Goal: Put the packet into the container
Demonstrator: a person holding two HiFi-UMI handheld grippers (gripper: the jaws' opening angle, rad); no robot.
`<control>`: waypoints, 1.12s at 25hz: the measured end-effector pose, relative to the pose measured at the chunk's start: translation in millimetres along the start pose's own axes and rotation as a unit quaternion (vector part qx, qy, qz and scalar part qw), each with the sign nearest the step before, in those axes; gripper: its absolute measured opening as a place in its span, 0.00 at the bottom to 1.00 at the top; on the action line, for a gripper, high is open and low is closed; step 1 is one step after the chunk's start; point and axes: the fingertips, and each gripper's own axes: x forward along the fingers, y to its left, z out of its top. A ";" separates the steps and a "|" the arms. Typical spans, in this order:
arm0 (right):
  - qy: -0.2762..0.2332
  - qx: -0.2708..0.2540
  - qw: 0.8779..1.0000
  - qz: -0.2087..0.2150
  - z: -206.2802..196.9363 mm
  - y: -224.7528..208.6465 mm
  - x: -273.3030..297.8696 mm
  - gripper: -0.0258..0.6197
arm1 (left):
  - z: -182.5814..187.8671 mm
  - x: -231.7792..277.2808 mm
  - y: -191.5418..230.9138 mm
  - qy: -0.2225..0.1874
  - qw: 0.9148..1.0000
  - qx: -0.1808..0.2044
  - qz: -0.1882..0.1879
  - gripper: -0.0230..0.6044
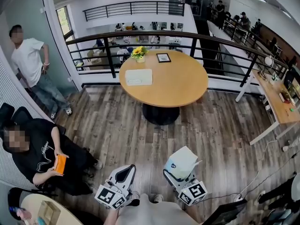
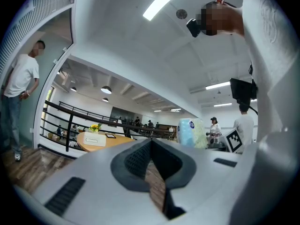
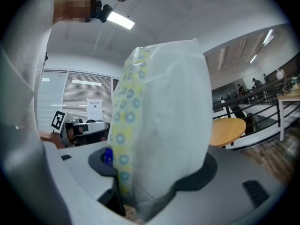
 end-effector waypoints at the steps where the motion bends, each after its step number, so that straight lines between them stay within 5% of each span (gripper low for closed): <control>1: -0.002 0.000 1.000 0.003 1.8 -3.5 -3.0 0.53 | 0.3 2.7 -4.1 -0.001 1.000 0.002 0.001 0.04; 14: -0.012 0.006 1.000 0.001 14.7 -42.2 -7.4 0.53 | -4.1 42.9 -17.4 0.010 1.000 0.001 -0.008 0.04; 28: -0.016 -0.008 0.999 -0.030 45.8 -91.2 82.0 0.53 | 7.6 121.1 72.6 -0.006 0.999 -0.017 -0.039 0.04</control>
